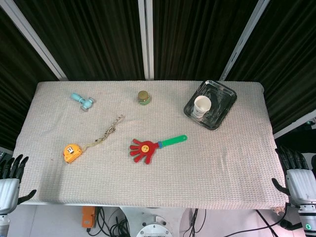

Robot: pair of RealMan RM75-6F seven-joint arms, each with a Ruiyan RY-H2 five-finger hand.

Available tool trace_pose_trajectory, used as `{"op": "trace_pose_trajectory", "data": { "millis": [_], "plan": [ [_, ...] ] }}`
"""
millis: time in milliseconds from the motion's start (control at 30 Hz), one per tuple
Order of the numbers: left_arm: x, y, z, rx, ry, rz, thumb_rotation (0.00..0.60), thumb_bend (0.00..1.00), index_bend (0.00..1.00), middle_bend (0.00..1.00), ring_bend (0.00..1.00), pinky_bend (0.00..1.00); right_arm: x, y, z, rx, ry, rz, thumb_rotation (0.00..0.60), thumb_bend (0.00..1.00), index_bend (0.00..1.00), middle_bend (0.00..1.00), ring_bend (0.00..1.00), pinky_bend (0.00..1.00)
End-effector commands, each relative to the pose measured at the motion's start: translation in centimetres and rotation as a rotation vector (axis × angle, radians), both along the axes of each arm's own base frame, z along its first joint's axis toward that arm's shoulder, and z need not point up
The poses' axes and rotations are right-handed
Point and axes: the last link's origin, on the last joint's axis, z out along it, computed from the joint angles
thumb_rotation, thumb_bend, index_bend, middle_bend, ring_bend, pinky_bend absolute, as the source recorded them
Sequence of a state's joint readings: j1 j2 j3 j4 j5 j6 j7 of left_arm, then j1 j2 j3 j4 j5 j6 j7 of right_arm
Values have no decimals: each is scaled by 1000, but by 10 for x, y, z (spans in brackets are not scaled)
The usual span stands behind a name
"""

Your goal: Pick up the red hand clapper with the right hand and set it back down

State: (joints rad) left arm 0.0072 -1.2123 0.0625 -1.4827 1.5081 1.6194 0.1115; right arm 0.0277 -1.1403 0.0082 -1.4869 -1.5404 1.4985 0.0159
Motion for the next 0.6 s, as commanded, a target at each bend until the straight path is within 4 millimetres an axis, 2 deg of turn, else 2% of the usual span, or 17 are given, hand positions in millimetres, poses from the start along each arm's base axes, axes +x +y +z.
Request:
{"op": "trace_pose_trajectory", "data": {
  "millis": [33,233,400,500,600],
  "plan": [
    [1,-1,0,-7,-18,-12,600,25,43,0,0,14,0,0,0,1,1,3,600,167,0,0,0,0],
    [7,1,-2,-20,-37,-48,600,25,42,0,0,14,7,-3,2,6,8,24,600,167,0,0,0,0],
    [9,2,-2,-35,-41,-46,600,24,43,0,0,14,25,-15,-3,41,24,82,600,167,0,0,0,0],
    [9,0,-2,-36,-56,-41,600,24,42,0,0,14,42,-31,-10,85,48,132,600,167,0,0,0,0],
    [8,-2,-2,-34,-76,-36,600,24,42,11,0,14,67,-58,-21,160,39,185,600,181,0,0,0,0]
  ]
}}
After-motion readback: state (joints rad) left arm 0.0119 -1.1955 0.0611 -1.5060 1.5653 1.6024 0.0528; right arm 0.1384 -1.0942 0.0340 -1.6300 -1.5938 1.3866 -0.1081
